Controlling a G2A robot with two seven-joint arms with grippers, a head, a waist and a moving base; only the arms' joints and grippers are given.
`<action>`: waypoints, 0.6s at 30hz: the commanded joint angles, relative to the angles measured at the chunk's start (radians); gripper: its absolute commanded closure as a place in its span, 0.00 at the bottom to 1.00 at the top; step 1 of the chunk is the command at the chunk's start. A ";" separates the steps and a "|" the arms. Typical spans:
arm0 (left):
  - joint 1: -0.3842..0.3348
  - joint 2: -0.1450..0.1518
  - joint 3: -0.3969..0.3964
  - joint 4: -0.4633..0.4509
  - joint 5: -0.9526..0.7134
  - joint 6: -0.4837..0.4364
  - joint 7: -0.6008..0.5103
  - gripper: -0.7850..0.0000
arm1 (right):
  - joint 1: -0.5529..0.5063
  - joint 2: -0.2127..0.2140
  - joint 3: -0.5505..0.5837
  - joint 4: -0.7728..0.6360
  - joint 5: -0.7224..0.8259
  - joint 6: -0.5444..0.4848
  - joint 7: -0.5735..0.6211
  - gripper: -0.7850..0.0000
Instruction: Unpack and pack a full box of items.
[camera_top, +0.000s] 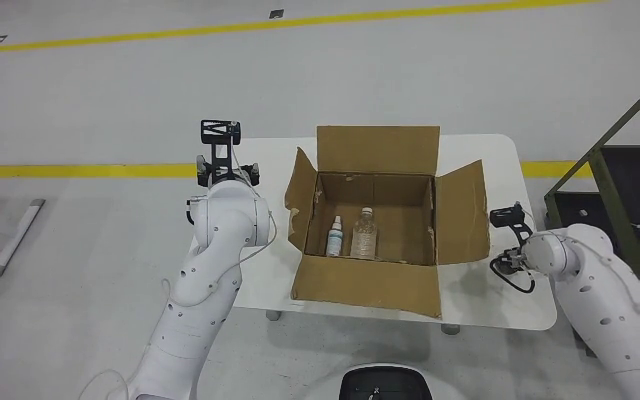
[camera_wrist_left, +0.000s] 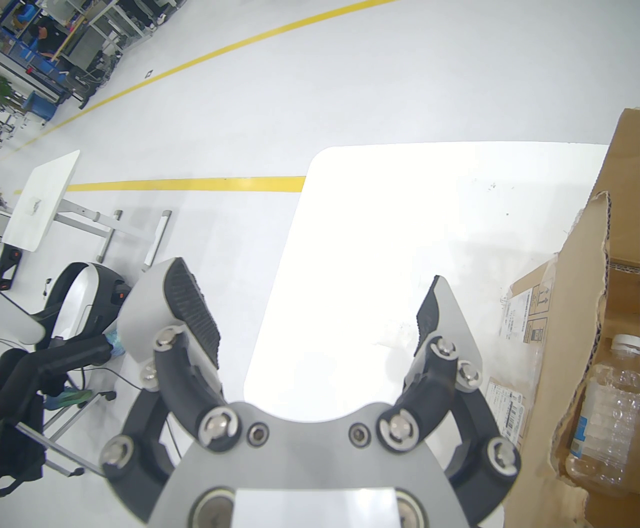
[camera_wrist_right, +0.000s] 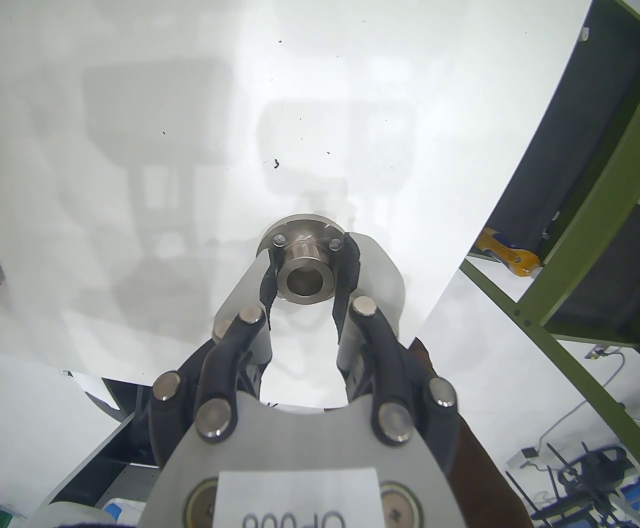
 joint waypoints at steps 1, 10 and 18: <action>0.000 0.000 0.000 0.000 0.000 0.000 0.000 0.00 | 0.003 0.000 -0.001 0.003 0.003 0.000 -0.001 1.00; 0.000 0.000 0.000 0.000 0.000 0.000 0.000 0.00 | 0.001 0.014 0.135 -0.089 0.186 0.005 0.020 1.00; 0.000 0.000 0.000 0.000 0.000 0.000 0.000 0.00 | -0.031 0.029 0.447 -0.182 0.773 0.022 0.063 1.00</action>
